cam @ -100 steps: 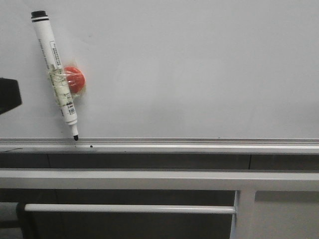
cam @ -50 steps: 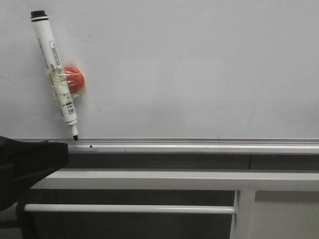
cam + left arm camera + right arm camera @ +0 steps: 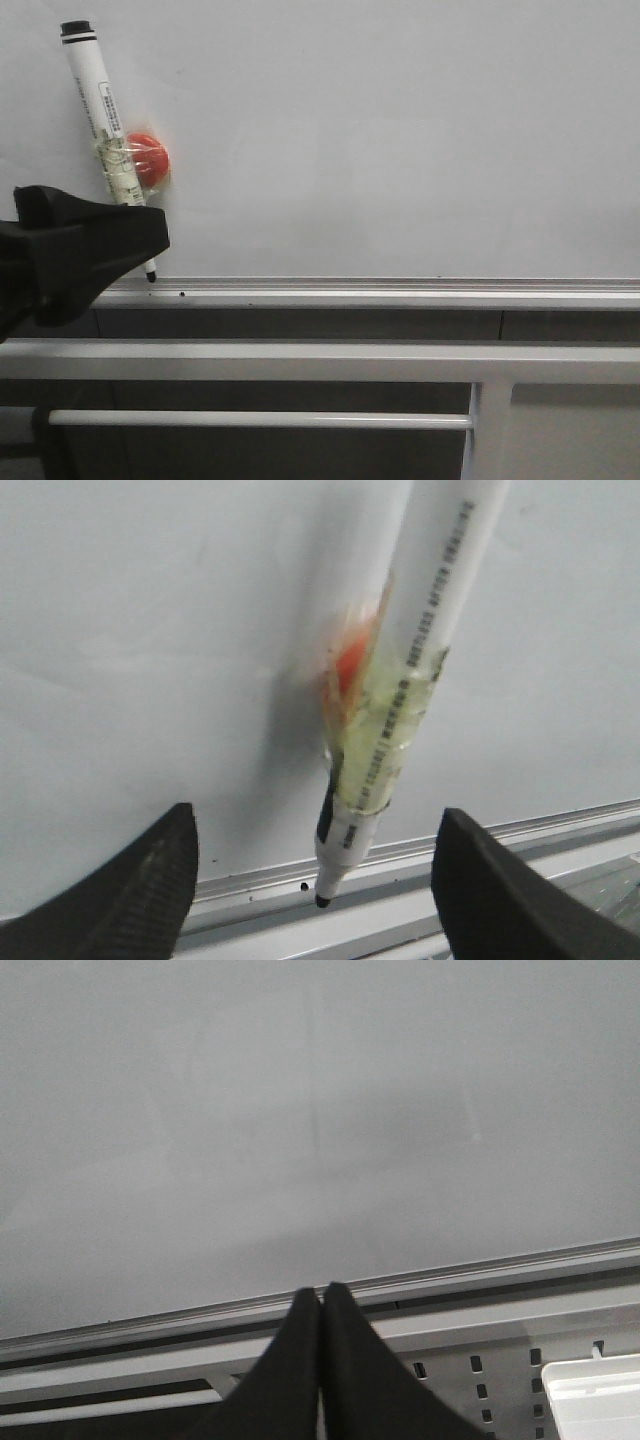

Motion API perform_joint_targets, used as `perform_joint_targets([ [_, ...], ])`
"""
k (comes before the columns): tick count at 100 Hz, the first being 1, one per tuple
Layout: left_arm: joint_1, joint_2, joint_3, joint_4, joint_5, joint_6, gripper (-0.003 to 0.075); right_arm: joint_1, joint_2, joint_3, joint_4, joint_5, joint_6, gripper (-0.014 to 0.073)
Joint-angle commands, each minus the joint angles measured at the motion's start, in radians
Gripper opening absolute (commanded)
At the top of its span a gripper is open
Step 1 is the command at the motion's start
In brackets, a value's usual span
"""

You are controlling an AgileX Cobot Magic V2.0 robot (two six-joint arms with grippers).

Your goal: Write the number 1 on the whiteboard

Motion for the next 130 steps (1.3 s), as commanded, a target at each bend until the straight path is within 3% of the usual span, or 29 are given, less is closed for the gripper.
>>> perform_joint_targets([
  [1, -0.006, -0.026, -0.02, -0.019, -0.245, 0.003, 0.0459, 0.0, 0.023, -0.031, 0.011, -0.072, -0.007, -0.0064],
  [55, -0.006, -0.026, -0.063, -0.026, -0.245, 0.003, 0.0428, 0.0, 0.023, -0.031, 0.011, -0.072, -0.007, -0.0064],
  [69, -0.006, -0.026, -0.063, -0.026, -0.245, -0.001, 0.0308, 0.0, 0.023, -0.031, 0.011, -0.072, -0.007, -0.0064],
  [88, -0.006, -0.026, -0.063, -0.026, -0.245, -0.001, -0.002, 0.0, 0.023, -0.031, 0.011, -0.074, -0.007, -0.0064],
  [97, -0.006, -0.026, -0.063, 0.026, -0.245, -0.001, -0.002, 0.0, 0.023, -0.031, 0.011, -0.072, -0.01, -0.0064],
  [108, -0.006, -0.026, -0.051, 0.131, -0.245, 0.003, -0.002, 0.0, 0.023, -0.031, 0.067, -0.068, -0.125, -0.0064],
  [121, -0.006, -0.026, -0.012, 0.19, -0.245, 0.039, -0.002, 0.0, 0.024, -0.031, 0.296, -0.027, -0.431, -0.0064],
  [130, -0.006, -0.026, 0.026, 0.19, -0.245, 0.056, -0.002, 0.0, 0.039, -0.039, 0.388, 0.026, -0.523, -0.0064],
])
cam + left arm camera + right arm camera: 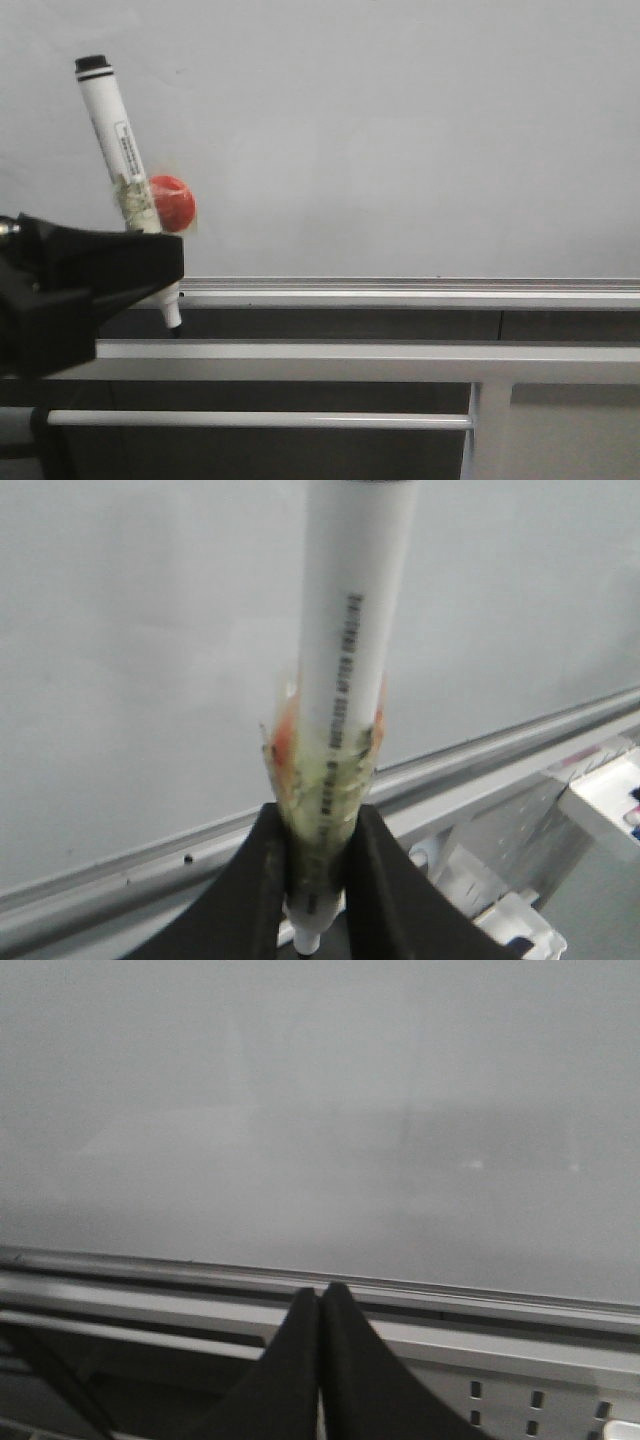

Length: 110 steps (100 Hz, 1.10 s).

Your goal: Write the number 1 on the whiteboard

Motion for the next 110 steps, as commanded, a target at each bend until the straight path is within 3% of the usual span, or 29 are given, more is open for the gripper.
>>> perform_joint_targets([
  [1, -0.002, -0.026, 0.019, 0.01, -0.247, 0.017, -0.002, 0.0, 0.036, -0.039, 0.122, -0.017, -0.125, -0.0064],
  [16, -0.002, -0.026, 0.033, 0.06, -0.243, 0.017, -0.002, 0.0, 0.099, -0.059, 0.138, 0.043, -0.132, -0.0064],
  [28, -0.002, -0.026, 0.029, 0.089, -0.219, 0.017, -0.002, 0.0, 0.151, -0.081, 0.227, 0.091, -0.235, -0.0064],
  [56, -0.002, -0.026, -0.03, 0.288, -0.03, 0.029, -0.002, 0.0, 0.326, -0.146, 0.342, 0.233, -0.352, -0.0063],
  [84, -0.002, -0.096, -0.112, 0.371, 0.317, 0.118, -0.002, 0.0, 0.466, -0.217, 0.355, 0.334, -0.393, -0.0063],
  [110, -0.002, -0.33, -0.33, 0.444, 1.031, 0.272, -0.002, 0.0, 0.539, -0.255, 0.424, 0.338, -0.482, -0.0063],
])
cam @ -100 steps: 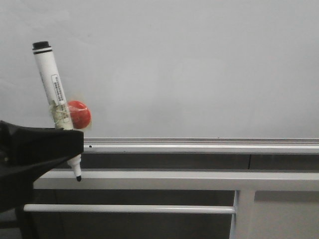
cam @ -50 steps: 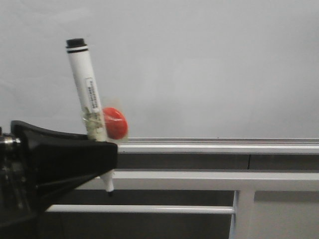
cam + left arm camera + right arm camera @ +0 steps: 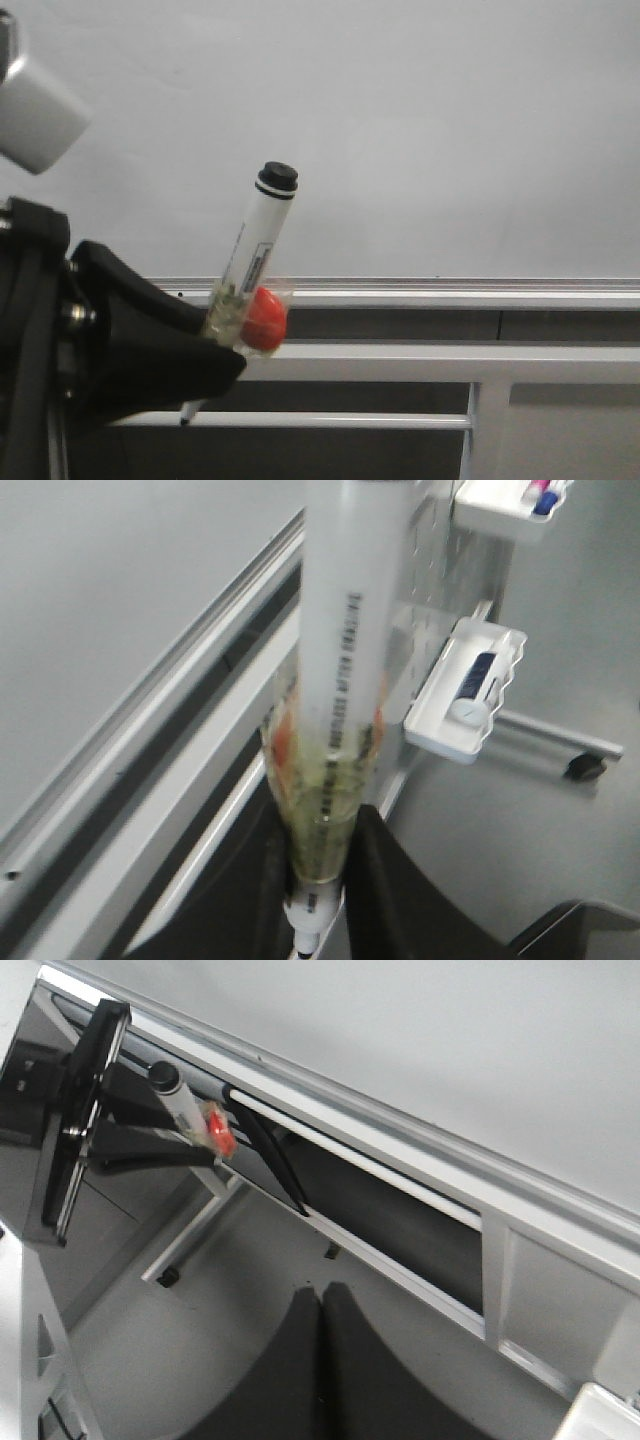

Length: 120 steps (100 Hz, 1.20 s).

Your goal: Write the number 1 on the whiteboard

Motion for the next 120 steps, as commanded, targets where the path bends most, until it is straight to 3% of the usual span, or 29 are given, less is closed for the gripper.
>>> perform_joint_targets([
  [1, -0.002, -0.087, -0.099, 0.028, 0.177, 0.045, -0.002, 0.0, 0.038, -0.036, 0.108, -0.019, -0.058, -0.0063],
  [12, -0.002, -0.125, -0.169, 0.092, 0.344, 0.049, -0.002, 0.0, 0.07, -0.036, 0.177, -0.026, -0.11, -0.0063],
  [24, -0.002, -0.132, -0.196, 0.115, 0.422, 0.049, -0.002, 0.0, 0.1, -0.036, 0.23, -0.029, -0.158, -0.0063],
  [71, -0.028, -0.132, -0.234, 0.183, 0.443, 0.049, -0.002, 0.041, 0.23, -0.036, 0.254, -0.078, -0.193, -0.006],
  [85, -0.03, -0.132, -0.236, 0.188, 0.448, 0.049, -0.002, 0.176, 0.291, -0.036, 0.256, -0.187, -0.197, -0.006],
  [120, -0.03, -0.132, -0.236, 0.188, 0.52, 0.049, -0.002, 0.725, 0.436, -0.036, 0.232, -0.722, -0.201, -0.006],
])
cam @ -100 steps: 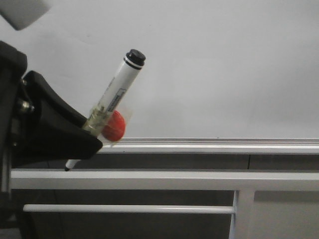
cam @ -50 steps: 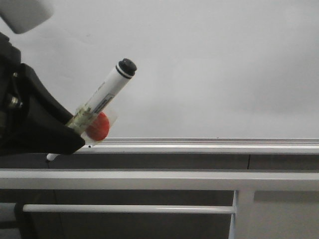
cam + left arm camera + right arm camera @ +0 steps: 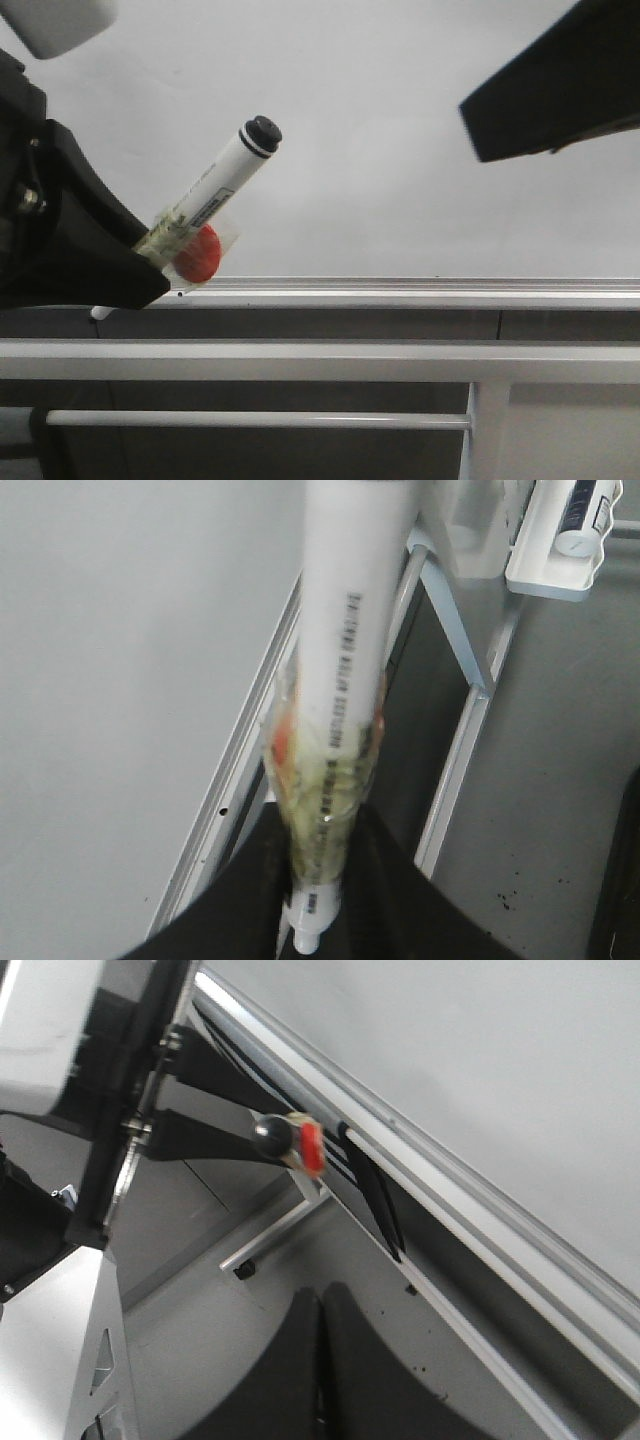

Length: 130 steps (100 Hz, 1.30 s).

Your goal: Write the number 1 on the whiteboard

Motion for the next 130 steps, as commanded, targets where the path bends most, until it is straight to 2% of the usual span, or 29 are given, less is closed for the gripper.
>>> perform_joint_targets([
  [1, -0.007, -0.02, -0.035, 0.007, -0.023, -0.002, -0.002, 0.115, 0.027, -0.032, 0.032, -0.165, -0.02, -0.006],
  [20, -0.007, -0.02, -0.035, 0.034, -0.017, -0.002, -0.002, 0.264, 0.07, -0.032, -0.003, -0.324, -0.02, -0.006],
  [43, -0.007, -0.02, -0.035, 0.067, -0.016, -0.002, -0.002, 0.283, 0.085, -0.032, -0.026, -0.333, -0.025, -0.004],
  [50, -0.007, -0.02, -0.035, 0.085, -0.016, -0.002, -0.002, 0.283, 0.085, -0.032, -0.026, -0.333, -0.039, 0.0038],
  [62, -0.007, -0.02, -0.035, 0.09, -0.027, -0.002, -0.002, 0.283, 0.085, -0.032, -0.026, -0.343, -0.039, 0.0252],
  [72, -0.013, -0.02, -0.035, 0.109, -0.05, 0.004, -0.002, 0.284, 0.085, -0.032, -0.026, -0.356, -0.049, 0.0347],
  [86, -0.039, -0.02, -0.039, 0.136, -0.1, 0.004, -0.002, 0.292, 0.088, -0.034, -0.026, -0.369, -0.083, 0.0349],
  [130, -0.043, -0.02, -0.045, 0.136, -0.09, 0.004, -0.002, 0.33, 0.274, -0.164, -0.036, -0.377, -0.093, 0.0346],
])
